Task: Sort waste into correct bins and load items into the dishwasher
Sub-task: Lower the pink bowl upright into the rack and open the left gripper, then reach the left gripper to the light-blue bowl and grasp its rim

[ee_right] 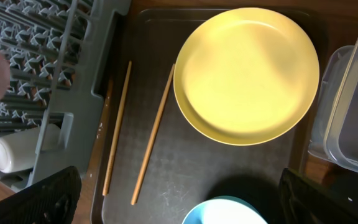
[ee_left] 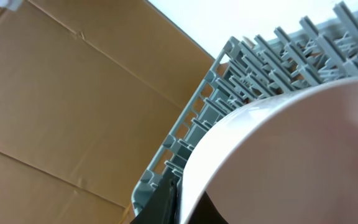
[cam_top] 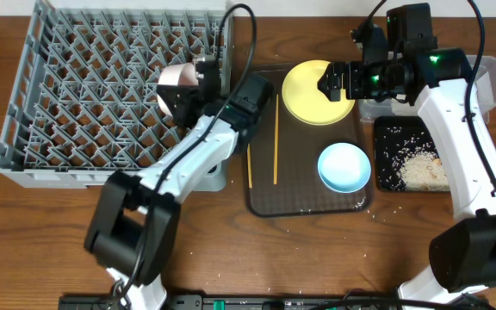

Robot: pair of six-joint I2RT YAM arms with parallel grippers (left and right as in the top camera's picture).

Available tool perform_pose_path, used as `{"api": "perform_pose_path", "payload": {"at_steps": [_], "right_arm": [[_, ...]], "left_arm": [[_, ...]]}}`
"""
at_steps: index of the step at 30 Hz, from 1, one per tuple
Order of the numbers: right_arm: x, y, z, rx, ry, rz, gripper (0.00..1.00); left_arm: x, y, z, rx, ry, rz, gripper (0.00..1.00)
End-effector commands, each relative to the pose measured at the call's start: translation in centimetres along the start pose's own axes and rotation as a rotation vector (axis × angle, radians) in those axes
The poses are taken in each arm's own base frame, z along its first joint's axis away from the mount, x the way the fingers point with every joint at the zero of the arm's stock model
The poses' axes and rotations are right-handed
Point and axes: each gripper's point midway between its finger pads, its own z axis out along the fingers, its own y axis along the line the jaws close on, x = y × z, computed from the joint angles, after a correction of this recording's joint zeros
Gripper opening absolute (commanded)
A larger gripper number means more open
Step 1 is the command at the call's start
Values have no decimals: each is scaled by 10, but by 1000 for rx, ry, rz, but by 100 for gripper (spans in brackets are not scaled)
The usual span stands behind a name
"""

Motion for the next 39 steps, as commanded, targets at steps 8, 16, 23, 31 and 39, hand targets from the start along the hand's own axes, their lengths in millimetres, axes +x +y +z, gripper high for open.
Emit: {"api": "perform_pose_path", "payload": {"at_steps": [8,16,23,31,39], "right_arm": [[-1,1,-4,2,-9,-11,99],[-1,1,-4,2,-9,-11,99],[-1,1,-4,2,-9,-11,99],[-1,1,-4,2,-9,-11,99],[-1,1,-4,2,-9,-11,99]], "left_arm": [[21,-34,3,-71,-23,128,7],[27,-42,5,-73,-21,154,7],[31,-55,-2,18,3,173,53],[17,-72,-27,366,97,47,57],[-11,-61,-65,743,151,-129,61]]}}
